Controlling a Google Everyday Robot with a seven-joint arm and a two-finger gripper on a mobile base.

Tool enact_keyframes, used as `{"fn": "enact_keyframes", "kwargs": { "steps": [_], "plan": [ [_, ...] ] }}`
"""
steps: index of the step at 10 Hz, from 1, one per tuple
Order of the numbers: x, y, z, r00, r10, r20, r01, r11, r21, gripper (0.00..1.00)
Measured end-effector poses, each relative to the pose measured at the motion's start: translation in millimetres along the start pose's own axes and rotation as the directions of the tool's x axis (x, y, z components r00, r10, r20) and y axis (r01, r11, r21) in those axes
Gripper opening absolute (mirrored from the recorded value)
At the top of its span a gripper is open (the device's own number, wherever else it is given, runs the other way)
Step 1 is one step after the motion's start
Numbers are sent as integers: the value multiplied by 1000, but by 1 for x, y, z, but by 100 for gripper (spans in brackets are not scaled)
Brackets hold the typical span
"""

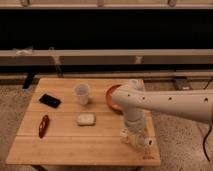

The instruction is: Stand the bottle upright

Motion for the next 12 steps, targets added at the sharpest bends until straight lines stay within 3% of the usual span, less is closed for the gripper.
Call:
{"fn": "enact_keyframes", "kwargs": {
  "steps": [2,4,5,6,7,10,12],
  "plan": [
    [-7,4,-2,992,121,43,-118,991,-67,0],
    [-12,3,-3,970,234,58,-225,965,-134,0],
    [-12,1,-4,945,323,55,-309,934,-181,0],
    [-12,-2,-4,902,429,43,-407,880,-244,0],
    [-11,-5,-5,868,495,32,-466,836,-289,0],
    [-5,-10,-13,782,623,11,-569,722,-393,0],
    [-1,-13,-19,740,672,1,-602,664,-444,0]
  ]
}}
